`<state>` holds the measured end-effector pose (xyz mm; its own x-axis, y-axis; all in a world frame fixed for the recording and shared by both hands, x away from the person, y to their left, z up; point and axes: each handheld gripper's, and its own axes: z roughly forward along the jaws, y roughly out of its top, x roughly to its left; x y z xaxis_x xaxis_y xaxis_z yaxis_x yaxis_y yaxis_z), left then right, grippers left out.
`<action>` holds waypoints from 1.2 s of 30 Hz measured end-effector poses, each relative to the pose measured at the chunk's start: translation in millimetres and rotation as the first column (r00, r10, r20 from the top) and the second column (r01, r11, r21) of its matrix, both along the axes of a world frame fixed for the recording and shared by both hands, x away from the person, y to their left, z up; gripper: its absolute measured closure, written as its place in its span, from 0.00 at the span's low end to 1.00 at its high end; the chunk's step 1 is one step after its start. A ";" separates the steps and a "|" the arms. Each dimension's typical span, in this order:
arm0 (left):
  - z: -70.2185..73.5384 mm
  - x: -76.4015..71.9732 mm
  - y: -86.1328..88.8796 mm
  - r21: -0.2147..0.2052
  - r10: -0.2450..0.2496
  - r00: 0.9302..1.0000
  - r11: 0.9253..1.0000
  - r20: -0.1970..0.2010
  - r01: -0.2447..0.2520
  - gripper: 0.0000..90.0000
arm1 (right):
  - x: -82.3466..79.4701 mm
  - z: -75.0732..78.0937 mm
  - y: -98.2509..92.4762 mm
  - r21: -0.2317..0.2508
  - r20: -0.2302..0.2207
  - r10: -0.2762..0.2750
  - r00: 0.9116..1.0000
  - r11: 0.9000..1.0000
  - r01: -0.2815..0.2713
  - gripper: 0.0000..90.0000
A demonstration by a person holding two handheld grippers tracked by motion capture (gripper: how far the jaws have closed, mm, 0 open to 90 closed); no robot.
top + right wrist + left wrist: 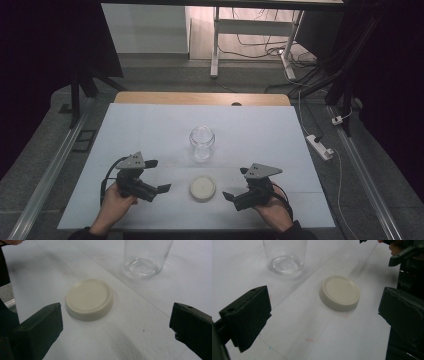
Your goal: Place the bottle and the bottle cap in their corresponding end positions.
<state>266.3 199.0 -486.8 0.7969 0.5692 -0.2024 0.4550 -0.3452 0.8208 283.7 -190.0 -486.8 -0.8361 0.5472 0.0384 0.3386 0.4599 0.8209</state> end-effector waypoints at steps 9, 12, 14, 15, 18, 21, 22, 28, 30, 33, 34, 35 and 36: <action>-8.2 -24.6 24.3 -0.018 0.043 0.999 0.999 -0.021 -0.044 0.00 | -8.1 -0.5 -25.0 -0.008 0.003 -0.065 0.998 0.998 0.065 0.00; -10.3 -32.8 31.8 -0.013 0.066 0.998 0.998 -0.024 -0.066 0.00 | -11.2 -1.0 -34.5 -0.015 0.010 -0.091 0.996 0.996 0.091 0.00; -12.0 -38.0 36.3 -0.008 0.080 0.996 0.997 -0.028 -0.081 0.00 | -13.7 -0.9 -41.6 -0.017 0.012 -0.114 0.993 0.993 0.114 0.00; -13.1 -40.3 38.8 -0.010 0.086 0.996 0.996 -0.031 -0.086 0.00 | -14.7 -1.0 -45.5 -0.018 0.013 -0.125 0.992 0.992 0.125 0.00; -16.2 -46.7 45.9 -0.011 0.107 0.993 0.994 -0.038 -0.108 0.00 | -18.5 -1.3 -57.0 -0.020 0.015 -0.158 0.987 0.987 0.159 0.00; -18.6 -52.7 52.0 0.000 0.134 0.990 0.991 -0.039 -0.134 0.00 | -22.3 -2.1 -68.0 -0.016 0.008 -0.188 0.982 0.982 0.189 0.00; -19.4 -54.6 54.0 0.004 0.143 0.989 0.990 -0.040 -0.143 0.00 | -23.6 -2.3 -71.3 -0.014 0.005 -0.199 0.980 0.980 0.199 0.00; -24.6 -65.3 66.3 0.019 0.193 0.980 0.981 -0.054 -0.192 0.00 | -30.2 -3.4 -88.1 -0.005 -0.003 -0.242 0.970 0.970 0.242 0.00; -26.1 -68.2 70.2 0.018 0.207 0.977 0.978 -0.060 -0.206 0.00 | -31.7 -4.1 -92.5 -0.007 -0.006 -0.252 0.968 0.968 0.252 0.00; -28.4 -72.4 75.0 0.029 0.228 0.971 0.974 -0.070 -0.226 0.00 | -34.3 -5.1 -97.8 -0.010 -0.011 -0.264 0.964 0.964 0.264 0.00; -29.3 -73.7 76.1 0.034 0.238 0.969 0.971 -0.072 -0.236 0.00 | -35.2 -5.5 -99.5 -0.012 -0.011 -0.268 0.963 0.963 0.268 0.00; -30.2 -75.0 77.5 0.042 0.245 0.967 0.969 -0.076 -0.242 0.00 | -36.1 -5.7 -101.2 -0.014 -0.014 -0.272 0.962 0.962 0.272 0.00; -31.1 -76.4 78.6 0.052 0.256 0.964 0.966 -0.076 -0.253 0.00 | -36.8 -6.3 -102.9 -0.016 -0.016 -0.276 0.961 0.961 0.276 0.00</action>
<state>189.8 277.6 -517.9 0.6066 0.7603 -0.2323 0.5970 -0.2427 0.7646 246.9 -292.9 -493.0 -0.6518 0.7572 0.0428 0.4682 0.3573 0.8081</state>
